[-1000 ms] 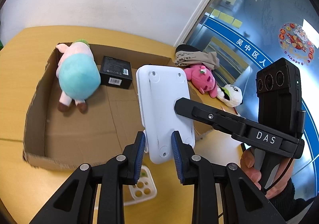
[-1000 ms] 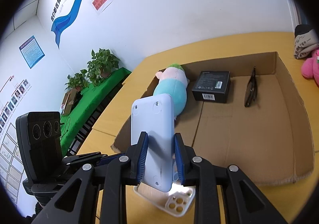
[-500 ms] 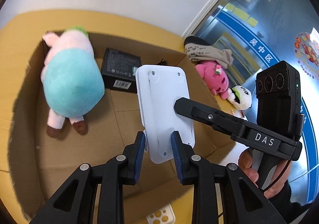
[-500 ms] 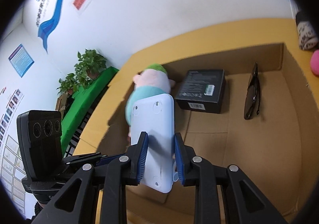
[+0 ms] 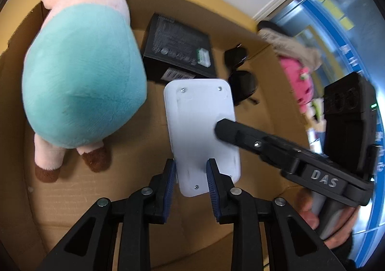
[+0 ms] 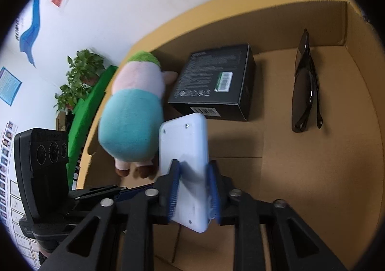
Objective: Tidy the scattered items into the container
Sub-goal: 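Open both grippers to release the white case and withdraw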
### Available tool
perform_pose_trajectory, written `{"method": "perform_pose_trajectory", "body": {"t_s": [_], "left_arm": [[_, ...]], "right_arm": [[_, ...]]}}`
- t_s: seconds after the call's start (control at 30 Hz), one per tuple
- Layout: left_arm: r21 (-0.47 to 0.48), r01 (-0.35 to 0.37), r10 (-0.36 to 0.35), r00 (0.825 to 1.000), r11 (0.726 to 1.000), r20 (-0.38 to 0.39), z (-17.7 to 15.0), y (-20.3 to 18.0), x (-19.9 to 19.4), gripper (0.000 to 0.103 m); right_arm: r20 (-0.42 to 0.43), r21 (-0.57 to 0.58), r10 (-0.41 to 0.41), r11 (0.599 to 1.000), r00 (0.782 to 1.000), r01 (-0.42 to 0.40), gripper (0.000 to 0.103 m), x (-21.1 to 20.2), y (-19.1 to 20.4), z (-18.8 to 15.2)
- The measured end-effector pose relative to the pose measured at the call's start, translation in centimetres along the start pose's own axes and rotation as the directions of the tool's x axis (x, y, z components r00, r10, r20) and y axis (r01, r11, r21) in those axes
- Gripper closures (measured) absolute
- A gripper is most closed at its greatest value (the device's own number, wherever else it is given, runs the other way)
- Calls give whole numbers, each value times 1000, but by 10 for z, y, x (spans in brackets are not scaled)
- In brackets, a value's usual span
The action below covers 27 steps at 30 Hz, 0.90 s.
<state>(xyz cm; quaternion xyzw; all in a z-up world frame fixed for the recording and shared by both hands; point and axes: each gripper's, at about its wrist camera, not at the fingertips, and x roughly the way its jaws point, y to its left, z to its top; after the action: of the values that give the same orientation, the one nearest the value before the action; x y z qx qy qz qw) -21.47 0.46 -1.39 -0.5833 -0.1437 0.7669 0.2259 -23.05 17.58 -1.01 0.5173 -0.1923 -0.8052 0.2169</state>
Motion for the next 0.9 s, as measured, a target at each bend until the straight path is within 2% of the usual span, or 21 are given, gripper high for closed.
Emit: {"method": "perform_pose_trajectory", "body": {"t_s": [0.03,0.07,0.23,0.37,0.4,0.43,0.47,0.5,0.53,0.6,0.63,0.67,0.73,0.8,0.9], "left_arm": [[-11,36,-36,999,999,-1,3,-2,0,103],[-13,37,-37,999,999,-5,5,-4,0,103],[-29,-49,49,999,998,-16,3,-2,4,103],[-51,-74,76,996,996,37,-6,8,-11,103],[-47,-89,92,994,995,53,-9,6,-15,103],[-38,-99,102,992,994,77,-13,3,-22,103],[-24,-105,107,989,994,103,-17,0,-29,99],[-6,-117,117,983,993,141,-22,-5,-38,87],[8,-134,131,974,991,184,-27,-11,-48,77],[36,-192,172,935,981,310,-46,-23,-75,25],[42,-228,196,905,973,377,-57,-29,-89,18],[48,-264,216,868,963,447,-71,-35,-102,12],[61,-318,239,813,946,531,-93,-45,-120,8],[70,-343,243,781,937,575,-112,-49,-130,5],[83,-348,231,764,934,602,-136,-54,-137,4]], "right_arm": [[-24,0,4,1000,1000,-4,89,4,1,0],[-35,0,-14,1000,999,14,89,7,2,0],[-51,31,-69,997,996,71,86,9,-6,0],[-7,69,-92,993,996,92,78,-4,-14,-4],[16,72,-89,994,996,88,67,-11,-13,-6],[38,69,-88,994,995,85,60,-19,-11,-8],[60,61,-86,995,995,82,46,-27,-8,-11],[83,40,-94,995,992,91,35,-37,-2,-16],[107,6,-114,993,988,114,33,-48,5,-23],[162,-59,-168,982,972,179,27,-68,21,-39],[188,-90,-193,973,963,212,25,-77,29,-49],[211,-115,-212,964,954,239,25,-84,36,-59],[248,-154,-247,945,937,290,25,-97,48,-81],[281,-180,-285,922,917,342,25,-107,59,-100],[327,-192,-312,902,892,386,25,-121,69,-120]]}}
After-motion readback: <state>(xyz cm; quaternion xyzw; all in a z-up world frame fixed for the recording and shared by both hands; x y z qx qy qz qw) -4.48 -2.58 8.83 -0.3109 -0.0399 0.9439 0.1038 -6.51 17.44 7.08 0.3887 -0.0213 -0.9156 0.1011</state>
